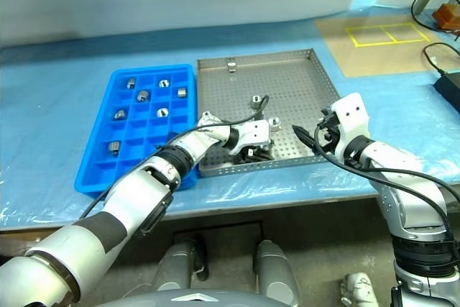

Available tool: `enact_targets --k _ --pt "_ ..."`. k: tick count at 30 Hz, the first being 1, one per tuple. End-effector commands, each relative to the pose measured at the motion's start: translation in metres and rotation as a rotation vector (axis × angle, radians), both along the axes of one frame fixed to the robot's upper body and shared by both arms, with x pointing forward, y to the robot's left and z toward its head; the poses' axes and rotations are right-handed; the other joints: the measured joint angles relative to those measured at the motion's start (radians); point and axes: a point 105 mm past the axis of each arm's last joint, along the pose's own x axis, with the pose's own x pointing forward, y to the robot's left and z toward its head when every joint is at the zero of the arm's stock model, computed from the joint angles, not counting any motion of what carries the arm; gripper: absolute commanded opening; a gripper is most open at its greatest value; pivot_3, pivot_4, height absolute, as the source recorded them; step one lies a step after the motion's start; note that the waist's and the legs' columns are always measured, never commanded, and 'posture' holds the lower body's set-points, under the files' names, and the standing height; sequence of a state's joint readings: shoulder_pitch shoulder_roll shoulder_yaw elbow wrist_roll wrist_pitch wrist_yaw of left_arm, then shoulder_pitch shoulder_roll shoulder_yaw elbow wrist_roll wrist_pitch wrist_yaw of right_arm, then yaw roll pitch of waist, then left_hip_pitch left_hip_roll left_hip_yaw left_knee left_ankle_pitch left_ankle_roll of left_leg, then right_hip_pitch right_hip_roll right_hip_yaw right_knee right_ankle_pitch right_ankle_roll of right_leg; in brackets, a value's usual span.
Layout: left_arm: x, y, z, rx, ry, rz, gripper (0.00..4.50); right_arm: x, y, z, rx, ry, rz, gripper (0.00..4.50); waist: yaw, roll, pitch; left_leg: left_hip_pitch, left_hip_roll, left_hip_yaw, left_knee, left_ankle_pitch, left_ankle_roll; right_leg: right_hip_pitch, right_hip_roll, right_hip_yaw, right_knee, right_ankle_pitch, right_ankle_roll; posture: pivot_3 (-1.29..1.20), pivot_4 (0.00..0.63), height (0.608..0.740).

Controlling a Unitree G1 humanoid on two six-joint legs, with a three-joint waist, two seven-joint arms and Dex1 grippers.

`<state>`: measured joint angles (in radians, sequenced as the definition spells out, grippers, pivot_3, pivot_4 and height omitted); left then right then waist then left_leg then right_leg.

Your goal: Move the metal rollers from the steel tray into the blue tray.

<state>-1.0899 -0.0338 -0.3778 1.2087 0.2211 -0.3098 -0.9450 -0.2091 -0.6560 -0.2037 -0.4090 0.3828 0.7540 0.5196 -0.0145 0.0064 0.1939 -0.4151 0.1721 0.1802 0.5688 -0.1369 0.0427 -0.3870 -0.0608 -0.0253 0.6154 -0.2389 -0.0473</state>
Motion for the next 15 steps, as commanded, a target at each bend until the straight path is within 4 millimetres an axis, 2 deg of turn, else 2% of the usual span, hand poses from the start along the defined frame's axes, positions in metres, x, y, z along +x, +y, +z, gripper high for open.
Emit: enact_targets --k 1,3,8,11,14,15 --pt "-0.001 0.001 0.002 0.006 0.0 -0.021 2.17 -0.002 0.006 0.012 -0.006 -0.053 0.022 4.5 0.0 0.0 0.0 0.001 0.0 0.0 0.0 0.0 0.0 0.001 0.0 0.0 0.0 0.0 0.0 -0.47 0.15 0.74" --pt "0.005 0.001 0.003 0.007 -0.023 0.023 1.91 -0.002 0.007 0.012 -0.007 -0.053 0.026 4.5 0.0 0.0 0.0 0.001 0.0 0.0 0.0 -0.002 -0.002 0.001 0.0 0.0 0.0 0.0 0.0 -0.46 0.15 0.74" --pt "0.008 0.006 0.008 -0.015 -0.029 0.033 1.9 -0.002 0.013 0.013 0.006 -0.048 0.054 4.5 0.0 0.0 0.0 0.001 0.0 0.0 0.0 -0.002 -0.002 0.002 0.0 0.0 -0.001 0.0 0.0 -0.46 0.15 0.74" --pt "0.019 0.01 0.034 -0.126 -0.078 0.075 1.9 -0.009 0.026 0.013 0.021 -0.032 0.126 4.5 -0.001 0.0 0.0 0.001 0.0 0.0 -0.001 -0.001 -0.002 0.001 0.0 0.0 -0.002 0.0 0.0 -0.45 0.15 0.74" --pt "0.017 0.024 0.062 -0.227 -0.09 0.017 1.9 -0.016 0.04 0.012 0.024 -0.009 0.2 4.5 -0.001 0.0 0.0 0.0 0.0 0.0 -0.002 0.0 0.0 0.0 0.0 0.0 -0.002 0.0 0.0 -0.44 0.15 0.74" --pt "0.015 0.035 0.072 -0.253 -0.098 0.002 1.9 -0.018 0.047 0.012 0.021 -0.002 0.242 4.5 -0.001 0.001 0.0 0.0 0.0 0.0 -0.003 0.0 0.0 0.0 0.0 0.0 -0.003 0.0 0.0 -0.42 0.15 0.74"
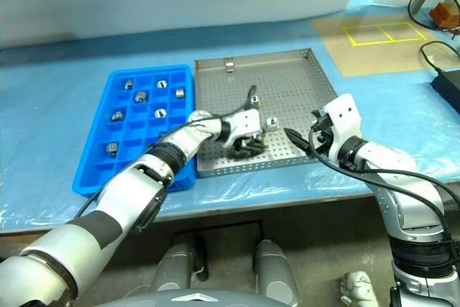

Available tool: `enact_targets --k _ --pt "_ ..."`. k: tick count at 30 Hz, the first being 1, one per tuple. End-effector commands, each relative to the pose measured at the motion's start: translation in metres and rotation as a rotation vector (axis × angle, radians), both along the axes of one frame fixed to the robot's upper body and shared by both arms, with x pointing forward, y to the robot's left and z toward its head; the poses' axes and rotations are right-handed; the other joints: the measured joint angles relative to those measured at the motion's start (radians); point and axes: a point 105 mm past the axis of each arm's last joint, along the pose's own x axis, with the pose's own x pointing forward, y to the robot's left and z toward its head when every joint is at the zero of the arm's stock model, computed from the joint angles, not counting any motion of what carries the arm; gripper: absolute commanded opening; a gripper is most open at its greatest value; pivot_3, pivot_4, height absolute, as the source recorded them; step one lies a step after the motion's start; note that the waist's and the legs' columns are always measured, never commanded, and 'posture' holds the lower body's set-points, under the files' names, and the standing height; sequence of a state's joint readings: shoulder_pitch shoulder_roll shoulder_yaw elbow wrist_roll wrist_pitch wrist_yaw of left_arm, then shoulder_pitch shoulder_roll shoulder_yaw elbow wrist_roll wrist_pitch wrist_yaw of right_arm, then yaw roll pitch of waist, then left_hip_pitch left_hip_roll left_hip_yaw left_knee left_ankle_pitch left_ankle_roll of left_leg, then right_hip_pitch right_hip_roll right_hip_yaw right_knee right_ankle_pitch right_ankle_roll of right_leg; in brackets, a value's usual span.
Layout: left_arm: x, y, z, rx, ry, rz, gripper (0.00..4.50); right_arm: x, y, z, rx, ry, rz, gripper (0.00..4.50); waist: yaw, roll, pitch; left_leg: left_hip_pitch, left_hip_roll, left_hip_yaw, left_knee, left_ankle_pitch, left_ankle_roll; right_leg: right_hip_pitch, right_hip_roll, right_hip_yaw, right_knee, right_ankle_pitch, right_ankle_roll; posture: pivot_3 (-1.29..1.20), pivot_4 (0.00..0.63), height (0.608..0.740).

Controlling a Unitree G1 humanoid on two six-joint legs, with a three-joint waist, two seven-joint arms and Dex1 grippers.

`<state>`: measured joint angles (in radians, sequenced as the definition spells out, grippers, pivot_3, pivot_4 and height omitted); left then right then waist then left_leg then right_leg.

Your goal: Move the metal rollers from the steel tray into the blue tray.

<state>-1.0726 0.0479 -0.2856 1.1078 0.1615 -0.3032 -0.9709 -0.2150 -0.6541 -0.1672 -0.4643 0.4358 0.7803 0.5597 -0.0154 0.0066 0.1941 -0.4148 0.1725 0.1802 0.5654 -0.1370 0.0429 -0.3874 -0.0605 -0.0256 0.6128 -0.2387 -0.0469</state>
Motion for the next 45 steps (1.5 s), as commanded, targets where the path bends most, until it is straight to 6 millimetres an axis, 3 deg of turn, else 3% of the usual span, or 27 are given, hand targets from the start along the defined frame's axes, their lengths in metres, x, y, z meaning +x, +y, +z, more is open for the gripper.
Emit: enact_targets --k 1,8,10,14,19,23,27,32,39,45 --pt "-0.006 0.018 0.048 -0.14 -0.074 -0.076 1.9 -0.012 0.026 0.011 -0.004 -0.019 0.145 4.5 0.0 0.0 0.0 0.0 0.0 0.0 -0.001 0.0 0.0 0.0 0.0 0.0 -0.001 0.0 0.0 -0.42 0.15 0.74" --pt "-0.02 0.094 0.079 -0.219 -0.071 0.099 1.9 -0.011 0.063 0.015 -0.006 0.0 0.373 4.5 0.005 0.002 0.0 -0.001 0.001 0.0 -0.003 0.0 0.0 -0.001 0.0 0.0 -0.003 0.0 0.0 -0.25 0.15 0.74" --pt "-0.035 0.123 0.088 -0.259 -0.044 0.168 1.9 -0.006 0.082 0.019 0.01 -0.003 0.463 4.5 0.003 0.002 0.001 -0.001 0.001 0.0 -0.003 -0.001 -0.003 -0.001 0.0 0.0 -0.002 0.0 0.0 -0.2 0.15 0.74" --pt "-0.063 0.153 0.104 -0.347 -0.032 0.278 1.9 0.005 0.113 0.033 0.085 -0.018 0.602 4.5 0.018 0.004 0.002 -0.002 0.001 0.0 -0.005 0.001 -0.008 -0.004 0.0 -0.001 0.001 0.0 -0.001 -0.05 0.15 0.74" --pt "-0.071 0.192 0.1 -0.332 -0.047 0.509 1.9 0.012 0.151 0.04 0.099 -0.014 0.778 4.5 0.069 0.004 0.002 -0.003 0.002 0.0 -0.006 0.004 -0.012 -0.009 0.0 -0.001 0.006 -0.001 -0.002 0.11 0.15 0.74" --pt "-0.061 0.225 0.081 -0.353 -0.041 0.743 1.9 0.019 0.174 0.021 0.019 -0.005 0.854 4.5 0.116 0.004 0.002 -0.003 0.002 -0.001 -0.007 0.004 -0.013 -0.009 0.0 -0.002 0.007 -0.001 -0.002 0.23 0.15 0.74" --pt "-0.05 0.235 0.065 -0.397 -0.039 0.874 1.9 0.016 0.191 0.022 0.075 0.019 0.931 4.5 0.149 0.003 0.002 -0.006 0.002 -0.002 -0.006 0.005 -0.014 -0.012 0.0 -0.002 0.008 -0.001 -0.002 0.28 0.15 0.74" --pt "-0.031 0.228 0.049 -0.423 -0.01 0.914 1.9 0.012 0.2 0.019 0.063 0.018 0.976 4.5 0.179 0.002 0.002 -0.009 0.002 -0.003 -0.006 0.005 -0.014 -0.014 0.0 -0.002 0.009 -0.001 -0.002 0.31 0.15 0.74" --pt "0.003 0.216 0.04 -0.422 -0.01 0.922 1.9 0.013 0.197 0.019 0.051 0.01 0.961 4.5 0.194 0.002 0.002 -0.009 0.002 -0.003 -0.006 0.006 -0.015 -0.015 0.0 -0.002 0.01 -0.001 -0.002 0.27 0.15 0.74" --pt "0.011 0.214 0.023 -0.383 0.027 0.915 1.9 0.013 0.193 0.015 0.06 0.014 0.919 4.5 0.189 0.001 0.001 -0.012 0.002 -0.003 -0.006 0.007 -0.018 -0.018 0.001 -0.002 0.011 -0.001 -0.002 0.22 0.15 0.74"
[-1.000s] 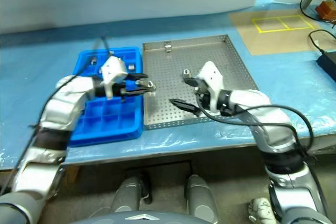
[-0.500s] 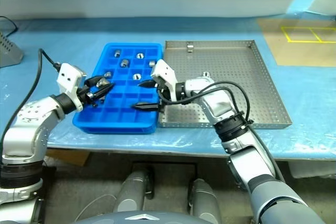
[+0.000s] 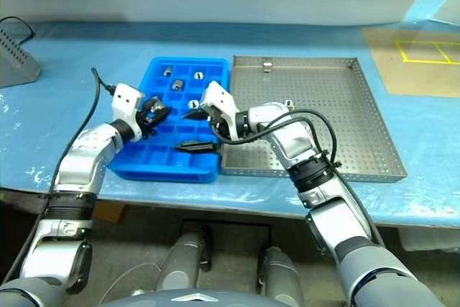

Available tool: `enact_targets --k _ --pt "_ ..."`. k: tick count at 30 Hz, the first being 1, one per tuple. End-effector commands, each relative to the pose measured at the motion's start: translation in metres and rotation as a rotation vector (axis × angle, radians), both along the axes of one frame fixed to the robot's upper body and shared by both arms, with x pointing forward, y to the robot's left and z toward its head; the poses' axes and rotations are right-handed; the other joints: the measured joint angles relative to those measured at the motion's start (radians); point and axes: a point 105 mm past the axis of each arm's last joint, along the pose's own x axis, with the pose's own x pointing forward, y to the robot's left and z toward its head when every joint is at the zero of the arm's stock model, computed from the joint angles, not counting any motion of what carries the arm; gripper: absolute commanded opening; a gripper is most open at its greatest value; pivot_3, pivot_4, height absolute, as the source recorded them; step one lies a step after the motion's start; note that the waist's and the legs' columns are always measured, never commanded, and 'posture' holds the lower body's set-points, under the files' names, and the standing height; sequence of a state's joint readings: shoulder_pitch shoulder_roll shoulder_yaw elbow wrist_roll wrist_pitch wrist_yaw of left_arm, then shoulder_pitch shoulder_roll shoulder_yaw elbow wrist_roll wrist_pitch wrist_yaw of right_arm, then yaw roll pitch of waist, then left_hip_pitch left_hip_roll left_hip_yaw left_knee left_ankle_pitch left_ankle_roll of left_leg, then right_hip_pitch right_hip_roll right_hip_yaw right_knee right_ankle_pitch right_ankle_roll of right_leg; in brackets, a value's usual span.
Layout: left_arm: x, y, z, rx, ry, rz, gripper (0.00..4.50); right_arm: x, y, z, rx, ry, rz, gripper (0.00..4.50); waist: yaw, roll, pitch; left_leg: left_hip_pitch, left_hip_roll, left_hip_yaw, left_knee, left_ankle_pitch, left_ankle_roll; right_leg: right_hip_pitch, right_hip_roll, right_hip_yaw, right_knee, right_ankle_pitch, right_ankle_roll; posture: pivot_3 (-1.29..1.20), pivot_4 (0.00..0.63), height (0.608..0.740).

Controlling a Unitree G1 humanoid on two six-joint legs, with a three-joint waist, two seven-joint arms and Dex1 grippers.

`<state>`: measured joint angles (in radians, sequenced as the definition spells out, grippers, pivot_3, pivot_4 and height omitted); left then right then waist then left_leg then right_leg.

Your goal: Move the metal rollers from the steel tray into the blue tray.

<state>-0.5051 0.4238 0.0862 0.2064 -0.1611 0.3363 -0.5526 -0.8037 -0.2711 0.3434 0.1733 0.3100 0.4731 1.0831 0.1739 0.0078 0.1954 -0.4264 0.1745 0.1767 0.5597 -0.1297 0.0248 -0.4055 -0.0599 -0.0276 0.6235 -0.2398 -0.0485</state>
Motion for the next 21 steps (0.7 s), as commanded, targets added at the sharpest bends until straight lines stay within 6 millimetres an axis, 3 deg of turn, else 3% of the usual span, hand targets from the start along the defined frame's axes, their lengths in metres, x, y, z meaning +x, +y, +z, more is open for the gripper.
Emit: enact_targets --k 1,8,11,12,19,21 --pt "0.003 -0.002 -0.001 0.033 -0.015 -0.017 1.9 -0.003 -0.001 0.014 0.036 -0.046 -0.013 4.5 -0.001 0.0 0.0 -0.001 0.0 0.0 0.0 0.0 0.0 -0.001 0.0 0.0 0.0 0.0 0.0 0.21 0.15 0.74" --pt "0.004 -0.006 -0.011 0.047 0.017 -0.032 1.9 0.0 -0.006 0.014 0.034 -0.056 -0.049 4.5 -0.001 0.0 0.0 -0.004 0.0 -0.001 0.002 0.0 0.0 -0.003 0.0 -0.001 0.001 0.0 0.0 0.19 0.15 0.74" --pt "0.007 -0.006 -0.01 0.068 0.012 -0.023 2.92 0.001 -0.007 0.014 0.036 -0.059 -0.062 4.5 -0.001 0.0 0.0 -0.004 0.001 -0.001 0.002 0.0 0.0 -0.003 0.0 -0.001 0.002 0.0 0.0 0.17 0.15 0.74" --pt "0.007 -0.009 -0.007 0.077 -0.005 -0.035 3.21 0.001 -0.008 0.014 0.036 -0.058 -0.066 4.5 0.0 0.0 0.0 -0.003 0.001 -0.001 0.002 0.0 0.0 -0.002 0.0 -0.001 0.003 0.0 0.0 0.17 0.15 0.74" --pt "0.001 -0.023 0.04 0.046 -0.129 -0.143 3.21 0.005 -0.018 0.017 0.046 -0.056 -0.11 4.5 -0.001 0.0 0.0 -0.004 0.001 -0.001 0.003 0.001 -0.001 -0.002 0.0 -0.001 0.003 0.0 0.0 0.14 0.15 0.74" --pt "-0.005 -0.035 0.055 0.056 -0.166 -0.222 3.21 0.009 -0.024 0.019 0.052 -0.055 -0.139 4.5 -0.002 -0.001 0.0 -0.004 0.001 -0.001 0.003 0.001 -0.001 -0.002 0.0 -0.002 0.003 0.0 0.0 0.12 0.15 0.74"
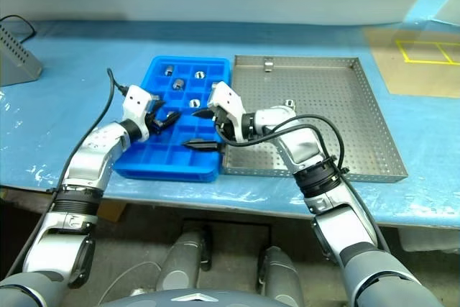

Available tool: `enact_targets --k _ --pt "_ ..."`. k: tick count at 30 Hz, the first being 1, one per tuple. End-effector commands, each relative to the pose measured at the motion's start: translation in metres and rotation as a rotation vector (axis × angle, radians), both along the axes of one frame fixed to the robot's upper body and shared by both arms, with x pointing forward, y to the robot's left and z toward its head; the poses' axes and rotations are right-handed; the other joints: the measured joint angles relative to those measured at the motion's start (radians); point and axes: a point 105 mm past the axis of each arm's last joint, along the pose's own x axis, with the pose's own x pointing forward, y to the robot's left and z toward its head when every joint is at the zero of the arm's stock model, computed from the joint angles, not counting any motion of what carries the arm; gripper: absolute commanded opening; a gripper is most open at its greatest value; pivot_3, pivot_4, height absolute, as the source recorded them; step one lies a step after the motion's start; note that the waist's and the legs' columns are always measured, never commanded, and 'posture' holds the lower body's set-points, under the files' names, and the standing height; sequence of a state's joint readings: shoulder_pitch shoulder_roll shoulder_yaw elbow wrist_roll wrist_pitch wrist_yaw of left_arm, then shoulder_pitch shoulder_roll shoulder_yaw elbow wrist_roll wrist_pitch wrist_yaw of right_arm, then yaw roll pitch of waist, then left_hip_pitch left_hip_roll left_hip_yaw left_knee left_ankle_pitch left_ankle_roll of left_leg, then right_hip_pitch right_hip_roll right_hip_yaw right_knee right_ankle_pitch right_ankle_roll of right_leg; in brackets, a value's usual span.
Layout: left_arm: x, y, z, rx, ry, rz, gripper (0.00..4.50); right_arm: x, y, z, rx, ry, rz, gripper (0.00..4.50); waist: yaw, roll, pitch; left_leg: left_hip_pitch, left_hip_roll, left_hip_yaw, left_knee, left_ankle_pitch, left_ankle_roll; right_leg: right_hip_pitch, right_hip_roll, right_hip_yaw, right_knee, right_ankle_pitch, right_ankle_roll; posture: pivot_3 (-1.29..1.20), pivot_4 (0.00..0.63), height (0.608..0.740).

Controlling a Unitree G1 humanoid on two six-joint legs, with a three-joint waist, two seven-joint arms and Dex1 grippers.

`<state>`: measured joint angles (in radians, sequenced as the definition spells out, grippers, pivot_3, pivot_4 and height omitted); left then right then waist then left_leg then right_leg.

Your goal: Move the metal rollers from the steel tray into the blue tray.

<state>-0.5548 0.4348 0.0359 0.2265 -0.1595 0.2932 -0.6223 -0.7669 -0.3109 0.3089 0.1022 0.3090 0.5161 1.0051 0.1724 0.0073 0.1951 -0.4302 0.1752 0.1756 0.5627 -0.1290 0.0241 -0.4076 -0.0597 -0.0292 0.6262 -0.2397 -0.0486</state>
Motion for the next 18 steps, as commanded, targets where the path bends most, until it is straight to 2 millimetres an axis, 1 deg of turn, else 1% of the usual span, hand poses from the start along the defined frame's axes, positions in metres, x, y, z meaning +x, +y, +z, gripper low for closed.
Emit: enact_targets --k 1,3,5,6,9,12,14,15,18 --pt "-0.011 -0.024 0.051 0.002 -0.14 -0.155 3.21 0.004 -0.011 0.018 0.054 -0.037 -0.044 4.5 -0.002 0.0 0.0 0.0 0.0 0.0 0.0 0.0 0.0 0.0 0.0 0.0 0.0 0.0 0.0 0.12 0.15 0.74" --pt "-0.015 -0.04 0.062 -0.007 -0.16 -0.229 3.21 0.009 -0.018 0.021 0.064 -0.042 -0.08 4.5 -0.004 0.0 0.0 0.0 0.0 0.0 0.0 0.0 0.0 0.0 0.0 0.0 0.0 0.0 0.0 0.09 0.15 0.74" --pt "-0.014 -0.048 0.066 -0.008 -0.164 -0.26 3.21 0.011 -0.023 0.024 0.077 -0.043 -0.104 4.5 -0.01 0.0 0.0 0.0 -0.001 0.0 0.001 0.0 0.0 0.0 0.0 0.0 0.0 0.0 0.0 0.07 0.15 0.74" --pt "-0.01 -0.055 0.066 -0.009 -0.164 -0.278 3.21 0.013 -0.029 0.029 0.101 -0.043 -0.129 4.5 -0.015 0.0 0.0 0.0 -0.001 0.0 0.001 0.0 0.0 0.001 0.0 0.0 0.0 0.0 0.0 0.05 0.15 0.74" --pt "0.003 -0.081 0.056 0.045 -0.146 -0.338 3.21 0.015 -0.051 0.044 0.165 -0.043 -0.202 4.5 -0.024 0.0 0.0 0.0 -0.001 0.0 0.001 0.001 0.001 0.001 0.0 0.001 0.0 0.0 0.0 -0.02 0.15 0.74" --pt "0.013 -0.097 0.048 0.059 -0.12 -0.381 3.21 0.017 -0.067 0.047 0.171 -0.058 -0.27 4.5 -0.042 0.0 0.0 0.0 -0.001 0.001 0.002 0.001 0.001 0.001 0.0 0.002 0.0 0.001 0.001 -0.09 0.15 0.74" --pt "0.022 -0.114 0.041 0.076 -0.096 -0.417 3.21 0.016 -0.086 0.051 0.169 -0.076 -0.346 4.5 -0.051 -0.001 0.0 0.0 -0.001 0.001 0.002 0.001 0.001 0.001 0.0 0.001 0.0 0.001 0.001 -0.13 0.15 0.74" --pt "0.025 -0.12 0.039 0.085 -0.093 -0.428 3.21 0.015 -0.092 0.051 0.168 -0.081 -0.369 4.5 -0.055 -0.001 0.0 0.0 -0.001 0.001 0.002 0.001 0.001 0.001 0.0 0.001 0.0 0.001 0.002 -0.15 0.15 0.74" --pt "0.027 -0.148 0.037 0.1 -0.081 -0.506 3.21 0.004 -0.115 0.048 0.143 -0.091 -0.463 4.5 -0.071 -0.001 0.0 -0.001 -0.002 0.001 0.003 0.001 0.004 0.001 0.0 0.002 -0.001 0.002 0.003 -0.24 0.15 0.74"
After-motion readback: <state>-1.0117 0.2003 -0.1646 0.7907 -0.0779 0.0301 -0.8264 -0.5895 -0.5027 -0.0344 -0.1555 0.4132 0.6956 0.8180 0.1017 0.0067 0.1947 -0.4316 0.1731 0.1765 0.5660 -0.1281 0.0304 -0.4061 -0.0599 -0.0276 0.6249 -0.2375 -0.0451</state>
